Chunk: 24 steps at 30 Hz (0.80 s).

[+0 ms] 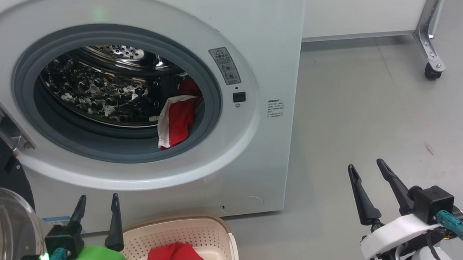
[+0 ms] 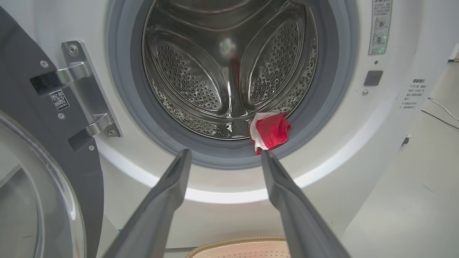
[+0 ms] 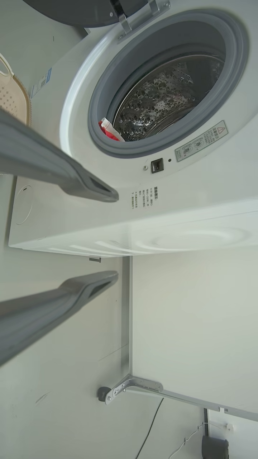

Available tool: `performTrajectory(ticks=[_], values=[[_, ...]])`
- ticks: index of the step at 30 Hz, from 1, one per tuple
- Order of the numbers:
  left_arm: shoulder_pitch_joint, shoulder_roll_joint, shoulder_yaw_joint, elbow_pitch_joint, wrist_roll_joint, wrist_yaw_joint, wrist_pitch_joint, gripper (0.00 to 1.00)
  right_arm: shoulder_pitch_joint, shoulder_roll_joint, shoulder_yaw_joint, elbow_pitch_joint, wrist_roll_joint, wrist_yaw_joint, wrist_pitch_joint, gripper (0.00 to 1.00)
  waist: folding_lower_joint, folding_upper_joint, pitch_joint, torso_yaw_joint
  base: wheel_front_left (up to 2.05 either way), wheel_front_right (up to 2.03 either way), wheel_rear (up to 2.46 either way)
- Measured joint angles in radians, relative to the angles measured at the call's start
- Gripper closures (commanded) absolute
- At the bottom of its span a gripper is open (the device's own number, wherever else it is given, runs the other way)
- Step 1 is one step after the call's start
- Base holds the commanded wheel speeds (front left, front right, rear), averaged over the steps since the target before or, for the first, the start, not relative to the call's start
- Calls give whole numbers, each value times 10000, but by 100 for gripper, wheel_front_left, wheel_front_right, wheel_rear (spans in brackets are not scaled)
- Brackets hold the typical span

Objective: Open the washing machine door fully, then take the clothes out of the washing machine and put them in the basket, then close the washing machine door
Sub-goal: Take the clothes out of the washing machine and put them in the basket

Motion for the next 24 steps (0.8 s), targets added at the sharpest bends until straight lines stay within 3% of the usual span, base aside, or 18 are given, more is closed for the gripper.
performTrajectory(ticks=[24], values=[[941, -27, -261, -1452, 13, 121, -2, 0, 198, 8, 4, -240, 0, 2, 0, 0, 0, 0, 54, -97, 0, 0, 0]])
